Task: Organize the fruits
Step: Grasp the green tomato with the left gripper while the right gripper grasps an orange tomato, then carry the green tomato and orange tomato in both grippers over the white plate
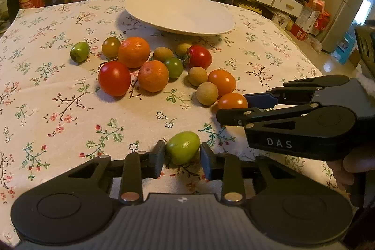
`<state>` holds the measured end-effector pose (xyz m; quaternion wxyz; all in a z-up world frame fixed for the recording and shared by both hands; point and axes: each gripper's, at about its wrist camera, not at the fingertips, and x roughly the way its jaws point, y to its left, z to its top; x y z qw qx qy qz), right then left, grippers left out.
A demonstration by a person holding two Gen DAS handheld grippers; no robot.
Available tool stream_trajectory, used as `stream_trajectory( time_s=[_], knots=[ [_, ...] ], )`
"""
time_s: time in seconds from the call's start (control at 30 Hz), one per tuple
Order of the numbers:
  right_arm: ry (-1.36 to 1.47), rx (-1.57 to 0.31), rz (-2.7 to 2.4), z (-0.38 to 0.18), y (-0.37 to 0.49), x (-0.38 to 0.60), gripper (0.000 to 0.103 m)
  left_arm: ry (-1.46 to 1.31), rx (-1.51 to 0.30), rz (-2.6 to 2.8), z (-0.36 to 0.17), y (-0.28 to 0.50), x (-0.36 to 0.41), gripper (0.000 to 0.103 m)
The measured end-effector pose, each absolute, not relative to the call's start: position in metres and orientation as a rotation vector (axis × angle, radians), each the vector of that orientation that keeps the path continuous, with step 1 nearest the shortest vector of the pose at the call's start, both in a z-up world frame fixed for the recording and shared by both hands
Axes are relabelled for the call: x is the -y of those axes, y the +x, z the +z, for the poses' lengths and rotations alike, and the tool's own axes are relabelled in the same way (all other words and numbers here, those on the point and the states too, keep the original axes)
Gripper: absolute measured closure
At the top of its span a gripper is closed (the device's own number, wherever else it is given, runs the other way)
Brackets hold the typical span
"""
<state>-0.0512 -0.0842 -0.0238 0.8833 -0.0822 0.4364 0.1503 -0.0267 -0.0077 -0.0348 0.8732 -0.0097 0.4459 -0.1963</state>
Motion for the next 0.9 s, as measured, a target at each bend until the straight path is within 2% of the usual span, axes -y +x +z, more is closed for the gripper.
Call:
stream_trajectory(
  time_s=[0.9],
  knots=[
    [-0.069, -0.856, 0.272, 0.005, -0.041, 0.105, 0.075, -0.072, -0.857, -0.384, -0.013, -0.009, 0.009, 0.077]
  ],
)
